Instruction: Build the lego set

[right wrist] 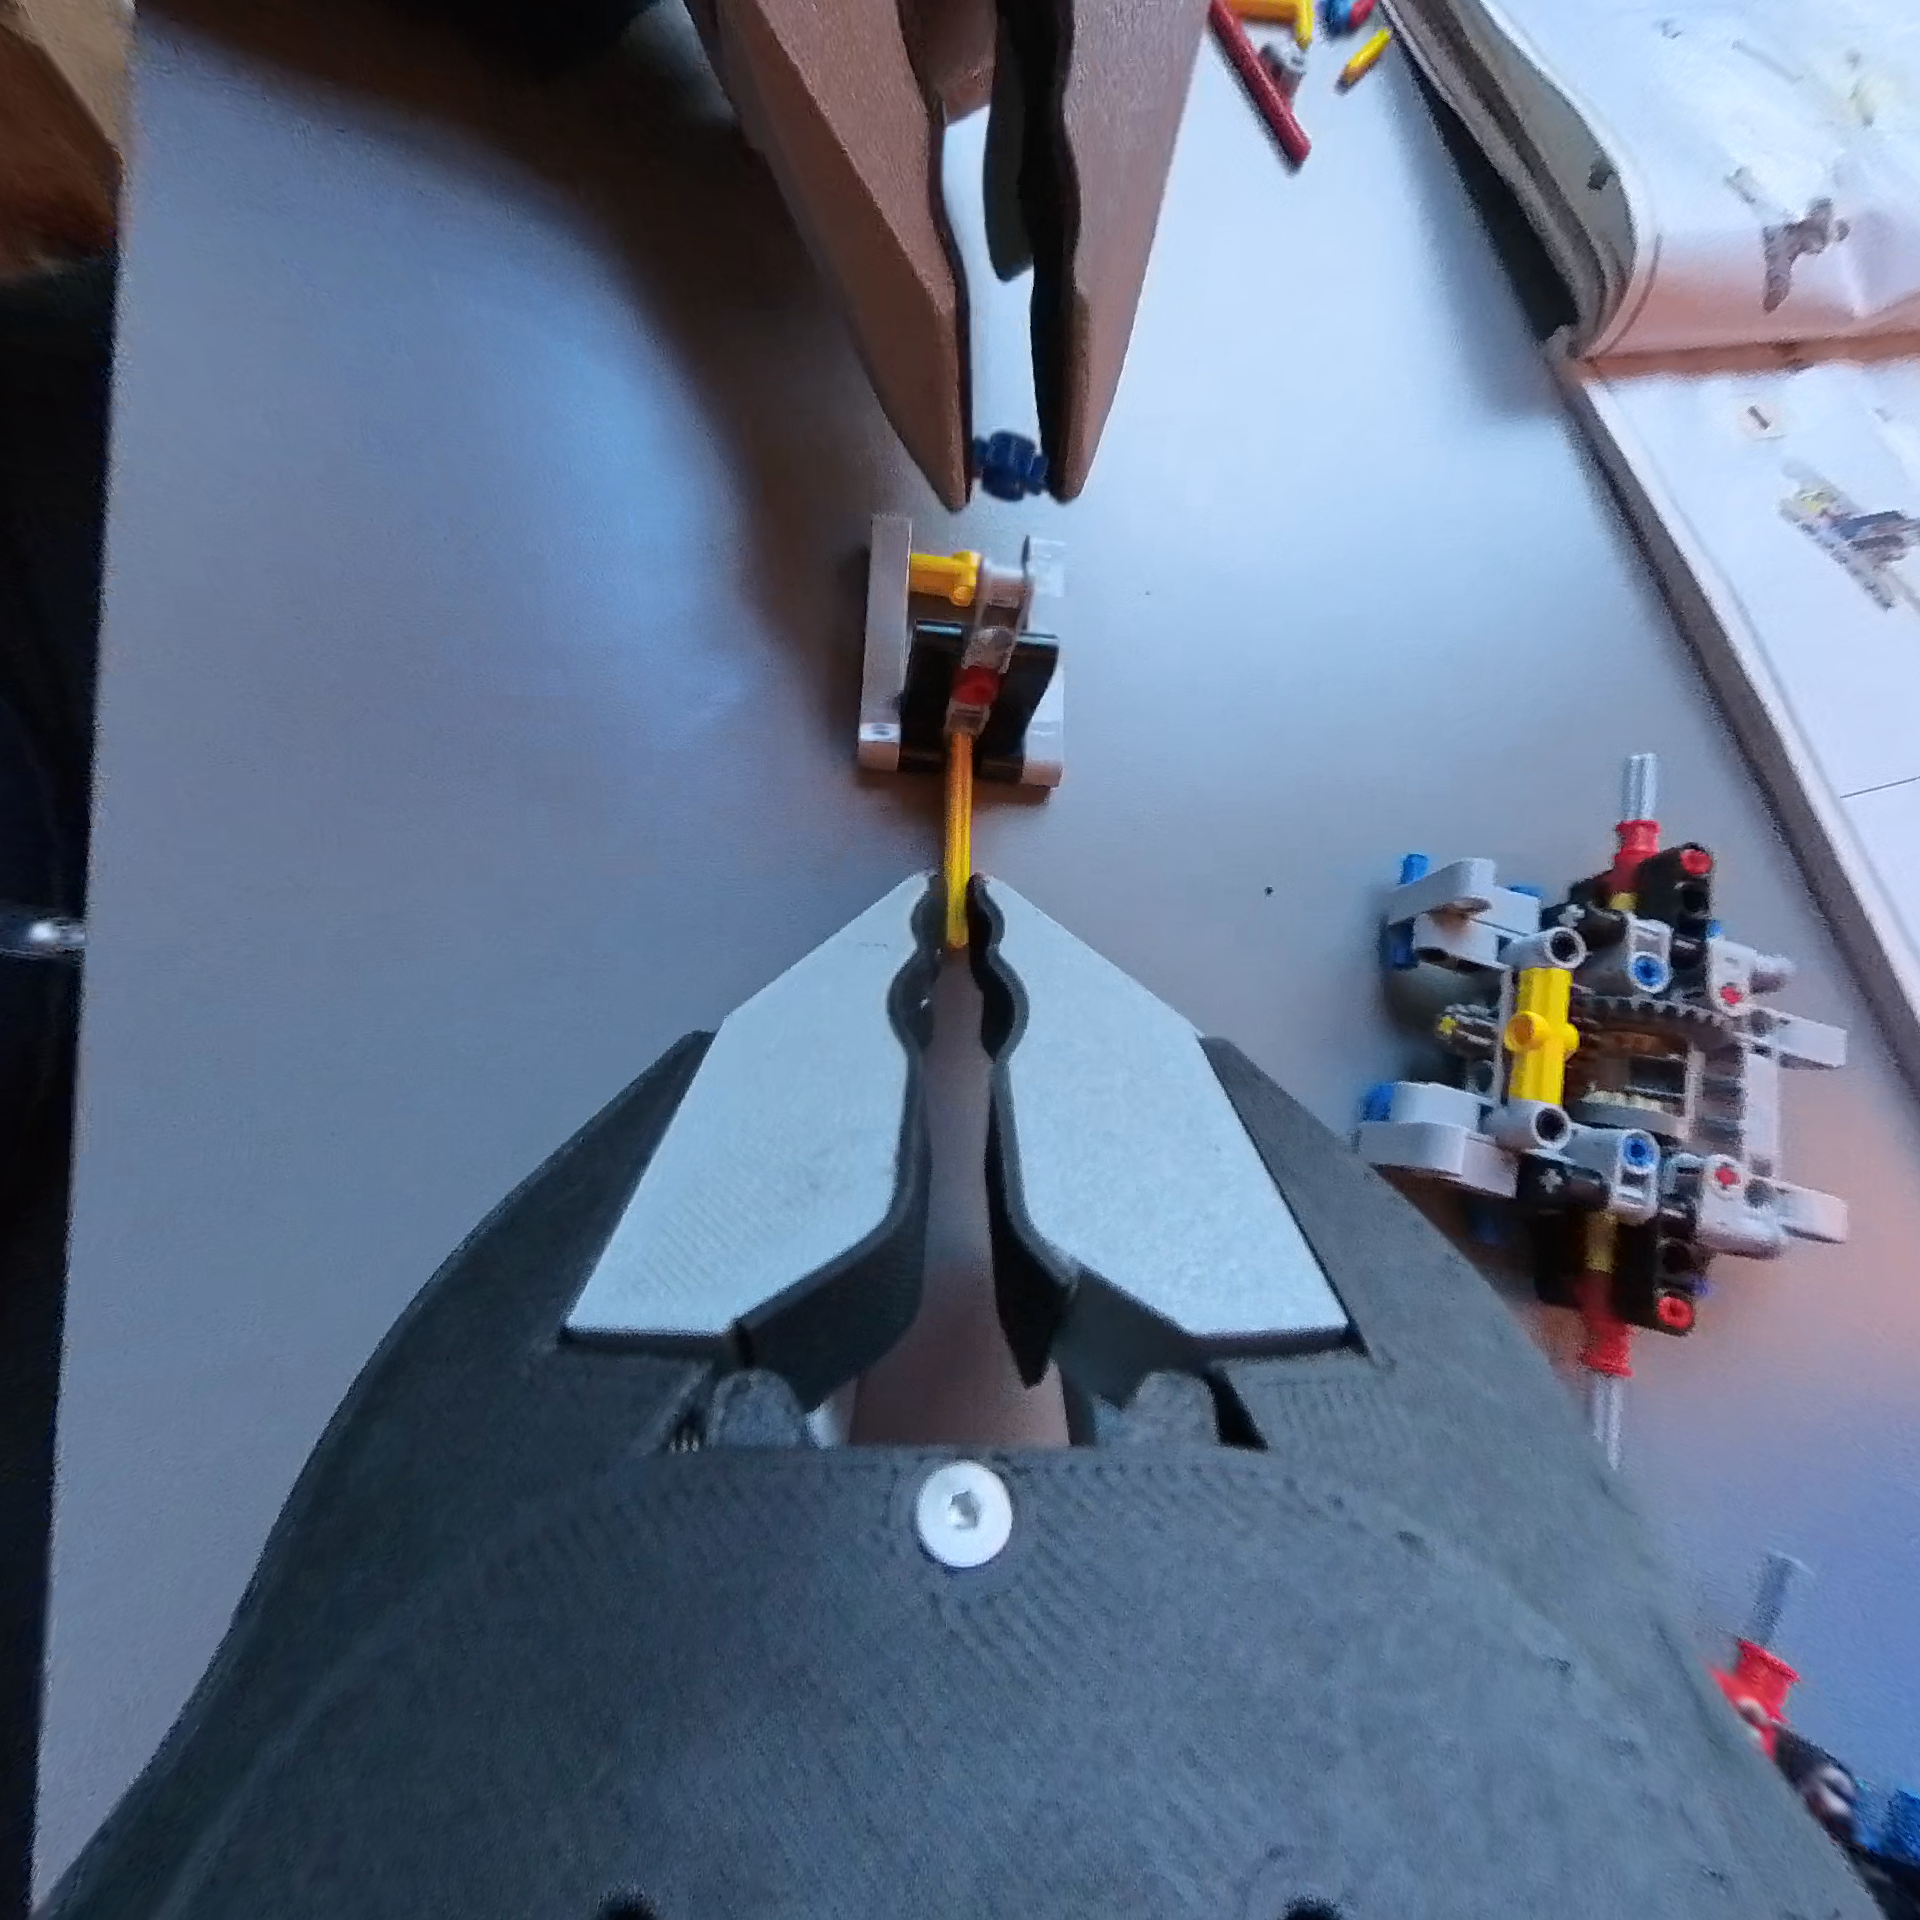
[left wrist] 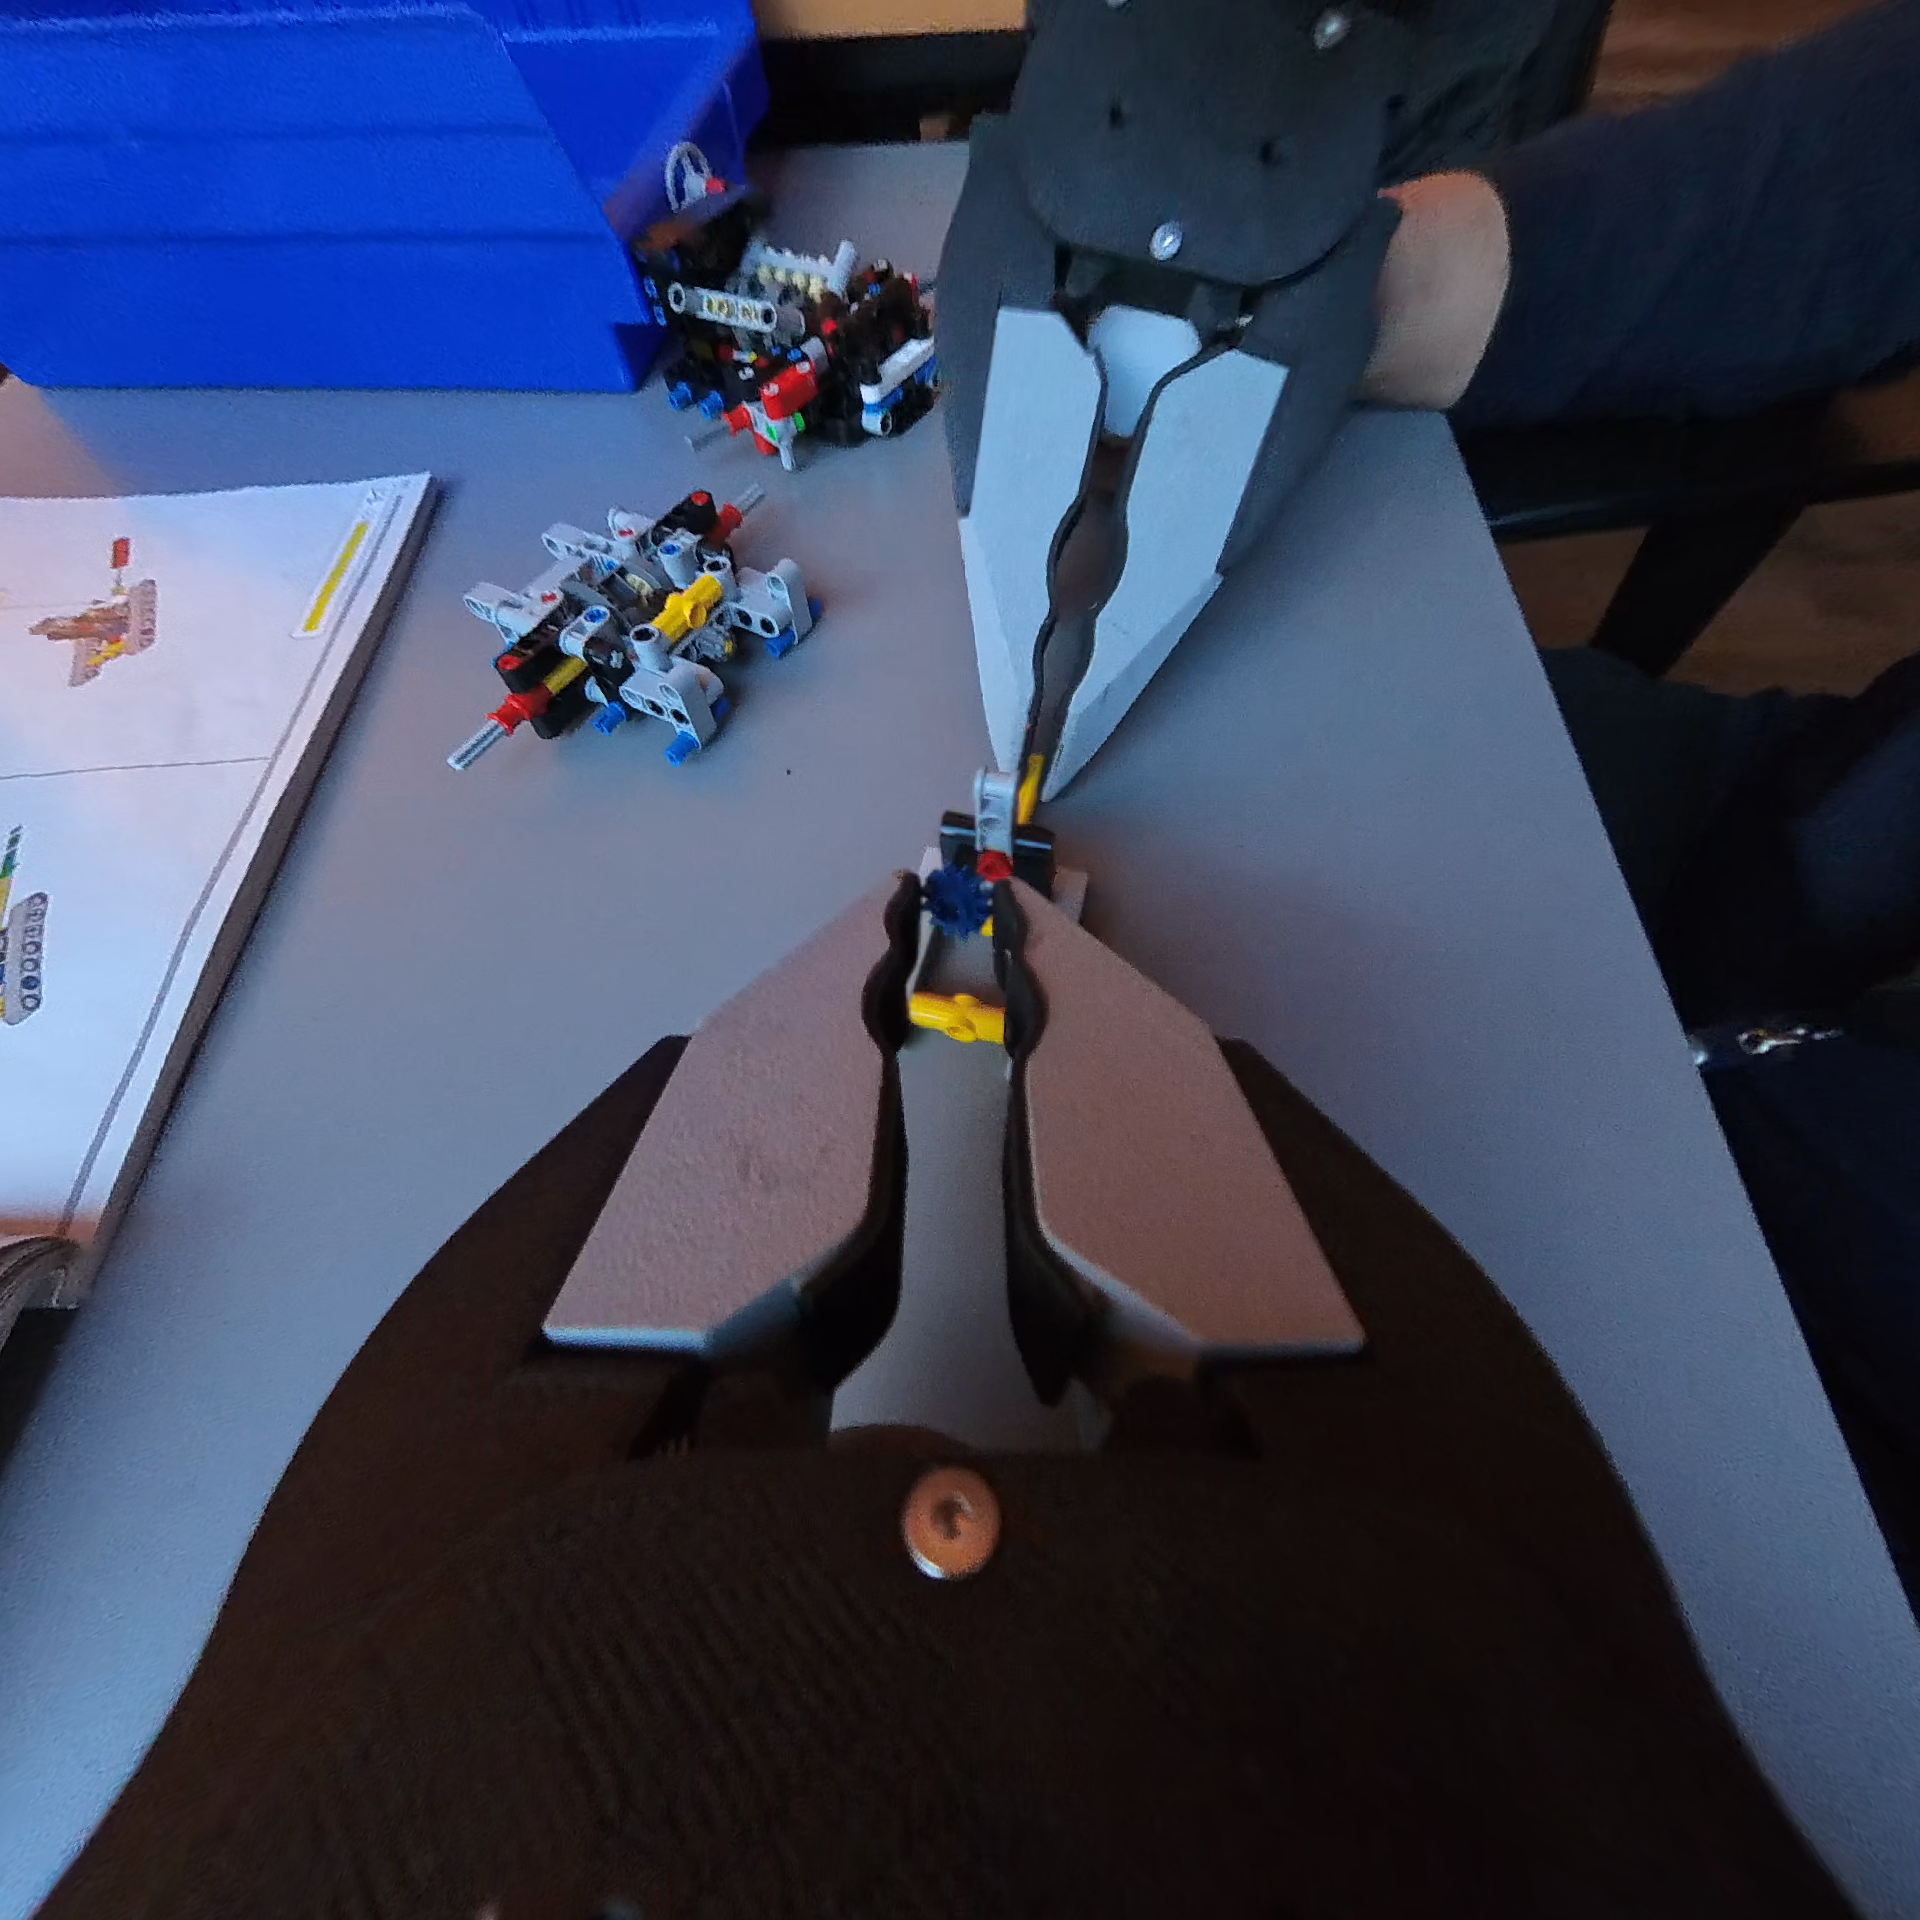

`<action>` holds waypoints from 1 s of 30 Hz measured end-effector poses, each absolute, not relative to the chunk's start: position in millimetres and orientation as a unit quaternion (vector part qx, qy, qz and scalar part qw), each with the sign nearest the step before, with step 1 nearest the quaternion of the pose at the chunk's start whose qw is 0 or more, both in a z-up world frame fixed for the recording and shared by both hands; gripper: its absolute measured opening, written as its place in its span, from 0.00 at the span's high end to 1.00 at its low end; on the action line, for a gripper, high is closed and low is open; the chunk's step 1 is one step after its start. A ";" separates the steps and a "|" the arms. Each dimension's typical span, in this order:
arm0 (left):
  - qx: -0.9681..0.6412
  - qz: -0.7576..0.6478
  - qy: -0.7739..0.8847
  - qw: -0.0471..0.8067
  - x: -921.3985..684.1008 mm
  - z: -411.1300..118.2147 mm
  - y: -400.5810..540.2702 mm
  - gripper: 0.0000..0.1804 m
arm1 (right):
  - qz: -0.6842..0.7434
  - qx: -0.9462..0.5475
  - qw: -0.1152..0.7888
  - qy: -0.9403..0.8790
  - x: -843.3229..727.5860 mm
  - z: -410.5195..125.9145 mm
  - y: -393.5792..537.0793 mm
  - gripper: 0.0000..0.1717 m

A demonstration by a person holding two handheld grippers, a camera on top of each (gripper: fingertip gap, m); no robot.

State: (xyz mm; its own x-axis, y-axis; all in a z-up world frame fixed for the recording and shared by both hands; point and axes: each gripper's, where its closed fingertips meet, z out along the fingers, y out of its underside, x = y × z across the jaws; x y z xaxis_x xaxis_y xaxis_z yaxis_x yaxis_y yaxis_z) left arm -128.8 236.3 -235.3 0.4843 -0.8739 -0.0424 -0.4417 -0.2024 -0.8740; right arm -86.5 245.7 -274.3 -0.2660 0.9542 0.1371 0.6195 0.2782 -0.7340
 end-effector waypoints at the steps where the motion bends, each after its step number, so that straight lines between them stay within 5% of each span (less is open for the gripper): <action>1: -0.734 -0.245 0.445 0.451 -129.0 -233.4 235.9 0.94 | 0.294 -0.535 0.283 -0.740 -86.4 -274.2 245.6 1.00; 17: -0.723 -0.246 0.454 0.458 -127.7 -231.1 232.4 0.94 | 0.365 -0.567 0.194 -0.712 -84.1 -273.4 241.4 0.99; 30: -0.724 -0.255 0.444 0.462 -129.5 -228.4 234.3 0.94 | 0.325 -0.556 0.281 -0.711 -92.5 -266.5 250.7 0.71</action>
